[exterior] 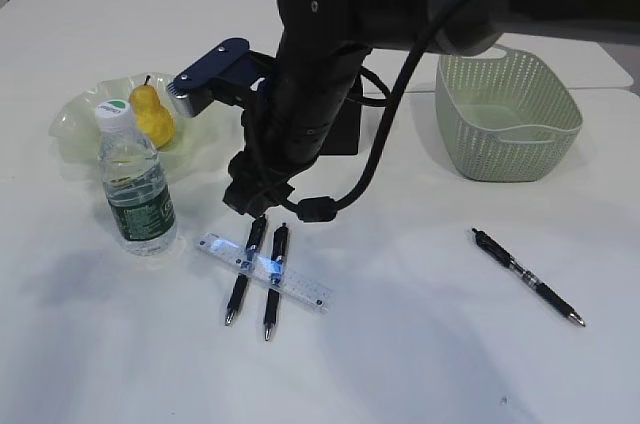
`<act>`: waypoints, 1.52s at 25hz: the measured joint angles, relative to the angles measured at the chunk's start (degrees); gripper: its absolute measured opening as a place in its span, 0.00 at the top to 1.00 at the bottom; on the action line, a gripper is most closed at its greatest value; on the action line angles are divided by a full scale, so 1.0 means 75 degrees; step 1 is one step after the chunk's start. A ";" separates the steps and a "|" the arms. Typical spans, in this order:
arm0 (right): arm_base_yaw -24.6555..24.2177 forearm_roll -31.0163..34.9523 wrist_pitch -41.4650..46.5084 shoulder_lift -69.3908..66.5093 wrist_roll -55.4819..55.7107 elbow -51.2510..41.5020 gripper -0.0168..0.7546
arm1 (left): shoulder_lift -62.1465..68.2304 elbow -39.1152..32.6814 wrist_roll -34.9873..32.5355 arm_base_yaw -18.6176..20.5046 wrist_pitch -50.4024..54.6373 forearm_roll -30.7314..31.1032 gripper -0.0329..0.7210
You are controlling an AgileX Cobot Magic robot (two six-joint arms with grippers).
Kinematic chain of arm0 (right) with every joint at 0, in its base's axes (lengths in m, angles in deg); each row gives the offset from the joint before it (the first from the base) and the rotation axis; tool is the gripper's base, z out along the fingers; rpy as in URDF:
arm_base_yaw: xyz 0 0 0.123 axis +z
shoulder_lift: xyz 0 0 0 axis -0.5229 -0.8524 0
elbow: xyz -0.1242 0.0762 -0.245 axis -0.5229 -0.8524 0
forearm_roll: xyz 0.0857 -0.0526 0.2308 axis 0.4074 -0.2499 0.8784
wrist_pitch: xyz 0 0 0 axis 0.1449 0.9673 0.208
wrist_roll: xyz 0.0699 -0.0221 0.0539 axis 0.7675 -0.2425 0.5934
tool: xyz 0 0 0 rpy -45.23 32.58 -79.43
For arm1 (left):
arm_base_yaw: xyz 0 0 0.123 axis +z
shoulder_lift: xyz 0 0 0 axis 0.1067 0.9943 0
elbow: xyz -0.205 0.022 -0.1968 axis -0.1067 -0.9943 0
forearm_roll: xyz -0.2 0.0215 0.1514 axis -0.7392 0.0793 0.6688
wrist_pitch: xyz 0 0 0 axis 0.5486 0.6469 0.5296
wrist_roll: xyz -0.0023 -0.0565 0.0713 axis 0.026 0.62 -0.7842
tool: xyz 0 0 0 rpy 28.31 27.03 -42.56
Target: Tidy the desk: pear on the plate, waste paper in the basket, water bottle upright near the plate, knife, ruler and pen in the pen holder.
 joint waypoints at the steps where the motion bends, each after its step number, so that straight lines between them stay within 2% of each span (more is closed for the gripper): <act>1: 0.0000 0.0123 -0.0056 -0.0065 -0.0145 0.0043 0.50 | 0.0000 0.0000 0.0000 0.0000 -0.0034 0.0003 0.34; 5: 0.0030 0.0662 -0.0269 -0.0342 -0.0994 0.0075 0.50 | 0.0000 0.0000 0.0000 0.0000 -0.0034 0.0017 0.34; 13: 0.0029 0.1129 -0.0367 -0.0887 -0.1861 0.0077 0.50 | 0.0000 0.0000 0.0000 0.0000 -0.0048 0.0017 0.34; 35: -0.0060 0.1146 -0.0575 -0.1297 -0.2197 0.0091 0.50 | 0.0000 0.0000 0.0000 0.0000 -0.0048 0.0017 0.34; 38: -0.0081 0.1146 -0.0575 -0.1297 -0.2197 0.0091 0.47 | 0.0000 0.0000 0.0000 0.0000 -0.0048 0.0017 0.34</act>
